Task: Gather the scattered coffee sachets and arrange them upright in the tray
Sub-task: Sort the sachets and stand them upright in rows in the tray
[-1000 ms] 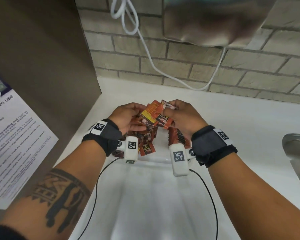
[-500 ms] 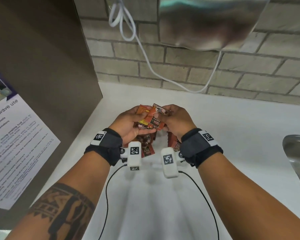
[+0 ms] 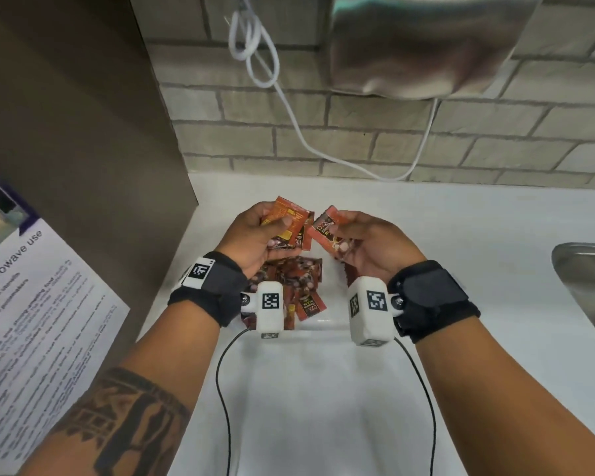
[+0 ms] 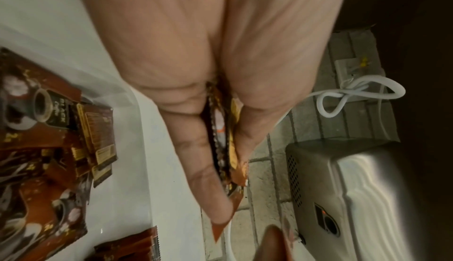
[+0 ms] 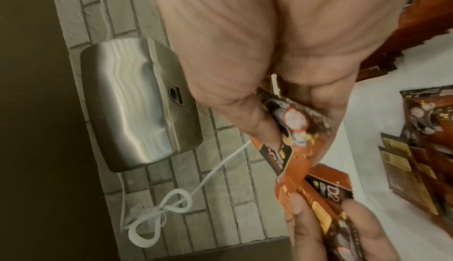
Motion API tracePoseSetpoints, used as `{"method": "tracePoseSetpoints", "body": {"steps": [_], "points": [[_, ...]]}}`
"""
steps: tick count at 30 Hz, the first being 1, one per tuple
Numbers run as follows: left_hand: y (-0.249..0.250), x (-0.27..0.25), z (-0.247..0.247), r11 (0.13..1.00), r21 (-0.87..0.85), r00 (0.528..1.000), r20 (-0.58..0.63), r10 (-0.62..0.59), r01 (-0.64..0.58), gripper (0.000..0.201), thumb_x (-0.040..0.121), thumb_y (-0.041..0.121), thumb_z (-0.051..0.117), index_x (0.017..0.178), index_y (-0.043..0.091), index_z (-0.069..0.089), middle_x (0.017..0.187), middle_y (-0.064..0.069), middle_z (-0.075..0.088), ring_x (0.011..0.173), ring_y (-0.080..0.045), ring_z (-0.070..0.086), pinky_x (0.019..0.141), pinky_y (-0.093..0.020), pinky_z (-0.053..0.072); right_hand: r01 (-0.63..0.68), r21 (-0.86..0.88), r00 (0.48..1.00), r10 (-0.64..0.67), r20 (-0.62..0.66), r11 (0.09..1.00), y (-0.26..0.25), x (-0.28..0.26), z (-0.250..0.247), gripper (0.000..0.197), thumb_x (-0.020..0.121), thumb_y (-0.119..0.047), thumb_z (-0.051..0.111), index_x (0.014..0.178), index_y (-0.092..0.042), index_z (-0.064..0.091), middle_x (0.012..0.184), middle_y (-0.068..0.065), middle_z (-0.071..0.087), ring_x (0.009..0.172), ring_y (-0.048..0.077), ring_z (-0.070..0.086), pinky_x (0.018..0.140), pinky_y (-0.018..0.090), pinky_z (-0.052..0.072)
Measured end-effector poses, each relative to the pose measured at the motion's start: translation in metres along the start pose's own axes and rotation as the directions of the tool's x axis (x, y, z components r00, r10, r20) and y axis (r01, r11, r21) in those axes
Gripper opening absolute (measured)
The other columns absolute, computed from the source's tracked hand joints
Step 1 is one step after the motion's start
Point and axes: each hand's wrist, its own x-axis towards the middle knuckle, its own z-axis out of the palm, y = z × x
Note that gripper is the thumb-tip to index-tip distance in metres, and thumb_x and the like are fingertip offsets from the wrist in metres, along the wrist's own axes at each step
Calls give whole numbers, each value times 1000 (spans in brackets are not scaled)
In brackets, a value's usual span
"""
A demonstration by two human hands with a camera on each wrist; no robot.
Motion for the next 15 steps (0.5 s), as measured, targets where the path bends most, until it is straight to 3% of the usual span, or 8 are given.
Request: {"method": "tracePoseSetpoints", "body": {"steps": [3,6,8,11,13,15], "points": [[0,-3,5,1000,11,1000,-12,26,-25,30,92,5,66,121,8,59,113,-7,69,93,-23,73,67,-38,63,-56,106,998,53,23,993,3,-6,2,18,97,3,44,109,4,58,105,25,70,91,33,72,71,35,62],[1,-7,9,999,14,999,-29,44,-44,41,87,6,72,126,8,58,116,-7,70,98,-27,72,65,-36,61,-56,120,998,51,42,991,0,-12,1,25,97,2,35,109,4,58,110,26,69,103,40,69,78,41,62],[2,-9,13,999,22,998,-38,49,-48,41,86,5,74,124,9,59,116,-7,70,94,-26,73,65,-36,61,-3,38,999,1,33,999,-4,-11,-1,25,96,3,30,108,1,52,112,28,69,109,41,67,87,46,59],[1,-11,18,998,24,997,-56,60,-59,43,84,5,75,123,9,59,111,-5,71,89,-23,73,64,-35,61,85,-124,995,-90,-34,989,-12,-8,-4,18,97,3,29,104,-8,42,107,25,72,102,36,72,92,49,53],[1,-12,21,997,41,996,-55,67,-65,45,82,6,78,123,8,58,112,-7,69,89,-24,74,64,-35,60,97,-262,990,-120,-71,960,-15,-6,-3,14,99,-4,36,106,-12,45,100,17,73,94,28,73,87,45,53],[1,-13,24,995,66,996,-50,75,-71,41,80,6,79,116,11,61,115,-10,67,88,-25,74,63,-35,60,120,-451,988,-150,-31,884,-16,-5,-2,11,100,-18,56,111,-16,54,98,10,71,85,19,70,78,35,53]]}}
